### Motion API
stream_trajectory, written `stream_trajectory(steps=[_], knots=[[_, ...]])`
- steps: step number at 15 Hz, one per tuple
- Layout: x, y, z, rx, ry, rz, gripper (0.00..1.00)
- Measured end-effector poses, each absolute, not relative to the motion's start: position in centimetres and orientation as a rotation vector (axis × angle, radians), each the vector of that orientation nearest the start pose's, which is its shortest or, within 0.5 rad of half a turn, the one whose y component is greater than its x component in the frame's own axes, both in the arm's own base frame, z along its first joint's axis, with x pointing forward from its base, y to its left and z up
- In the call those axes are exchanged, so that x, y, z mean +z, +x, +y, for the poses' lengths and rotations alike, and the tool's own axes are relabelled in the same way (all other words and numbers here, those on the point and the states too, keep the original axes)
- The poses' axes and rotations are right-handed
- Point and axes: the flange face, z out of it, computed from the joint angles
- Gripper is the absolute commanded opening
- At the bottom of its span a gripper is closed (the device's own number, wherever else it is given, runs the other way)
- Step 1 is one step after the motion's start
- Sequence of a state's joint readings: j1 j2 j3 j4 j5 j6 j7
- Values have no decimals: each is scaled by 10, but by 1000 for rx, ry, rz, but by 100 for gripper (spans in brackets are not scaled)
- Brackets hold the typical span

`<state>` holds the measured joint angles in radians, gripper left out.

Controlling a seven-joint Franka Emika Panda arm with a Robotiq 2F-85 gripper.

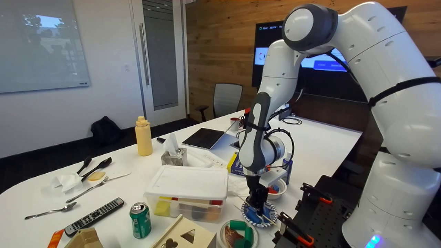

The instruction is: Use the chopstick to stir the blue blocks in the bowl.

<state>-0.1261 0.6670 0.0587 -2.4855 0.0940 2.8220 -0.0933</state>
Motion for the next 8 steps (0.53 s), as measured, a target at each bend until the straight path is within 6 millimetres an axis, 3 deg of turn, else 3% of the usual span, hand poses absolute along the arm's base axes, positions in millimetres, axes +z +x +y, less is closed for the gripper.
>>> stream_trajectory(steps=[3,8], knots=[[30,396,-24,465,-2982,153,2],[82,408,-36,575,-2821,322,2]])
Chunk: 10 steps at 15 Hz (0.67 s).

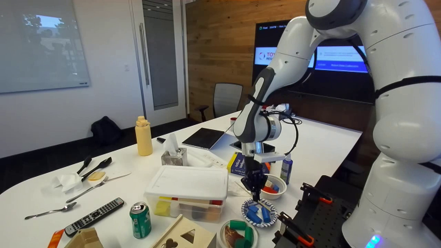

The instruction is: Use the chopstick to stir the blue blocks in the bowl.

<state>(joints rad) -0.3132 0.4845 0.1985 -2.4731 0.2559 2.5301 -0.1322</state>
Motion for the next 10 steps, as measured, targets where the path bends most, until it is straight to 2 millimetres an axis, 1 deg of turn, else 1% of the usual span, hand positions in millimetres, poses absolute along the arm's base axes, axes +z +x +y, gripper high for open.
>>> stream_trajectory(steps=[3,6,8,10], knots=[[118,412,-49,698,-2670,405,2],[150,410,-58,834,-2506,419,2],[161,406,-67,889,-2378,414,2],[161,395,-78,915,-2256,418,2]])
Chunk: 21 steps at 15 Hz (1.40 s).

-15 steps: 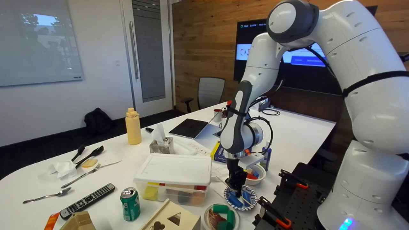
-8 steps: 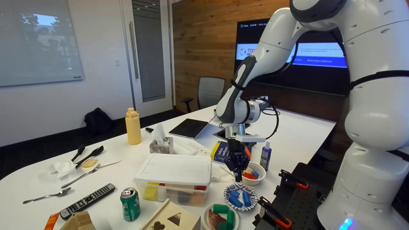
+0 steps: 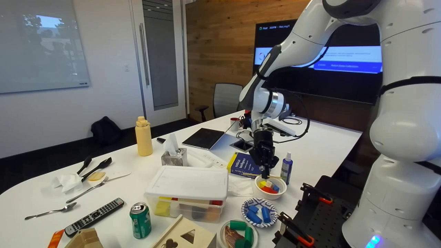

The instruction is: Use the chopstick to stir the blue blocks in the bowl.

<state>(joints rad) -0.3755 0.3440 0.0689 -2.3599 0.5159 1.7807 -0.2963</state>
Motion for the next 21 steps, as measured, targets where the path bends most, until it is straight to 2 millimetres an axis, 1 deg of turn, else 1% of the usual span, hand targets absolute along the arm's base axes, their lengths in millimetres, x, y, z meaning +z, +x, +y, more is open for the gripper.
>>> stream_trajectory(steps=[2,4,6,8,11,14,16,19,21], knots=[[150,380,-89,934,-2141,437,2],[130,363,-96,957,-2032,455,2],[107,347,-97,989,-1929,461,2],[88,334,-95,1029,-1843,466,2],[68,324,-96,1074,-1777,502,2],[47,320,-102,1087,-1749,560,2],[34,322,-103,1097,-1738,599,2],[16,332,-104,1098,-1762,664,2],[9,342,-102,1103,-1793,701,2]])
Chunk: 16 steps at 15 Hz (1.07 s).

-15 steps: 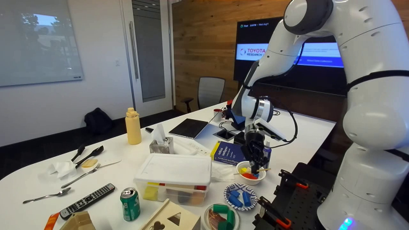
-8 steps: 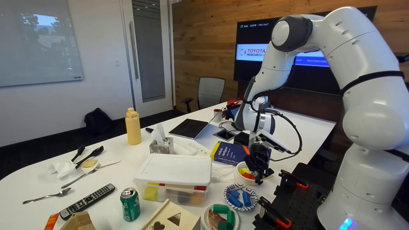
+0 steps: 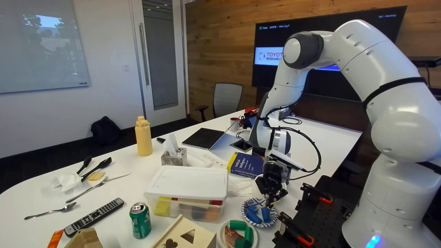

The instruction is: Use the chopstick to stir the blue blocks in the bowl.

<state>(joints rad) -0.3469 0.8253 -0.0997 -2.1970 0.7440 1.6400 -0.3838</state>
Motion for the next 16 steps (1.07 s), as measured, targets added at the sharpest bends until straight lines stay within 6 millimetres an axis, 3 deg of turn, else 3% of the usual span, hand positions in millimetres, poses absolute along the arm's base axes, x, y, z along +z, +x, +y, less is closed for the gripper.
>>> stream_trajectory(steps=[7,16], knots=[[-1,369,-98,1164,-1847,788,2],[-21,356,-115,1229,-1816,909,2]])
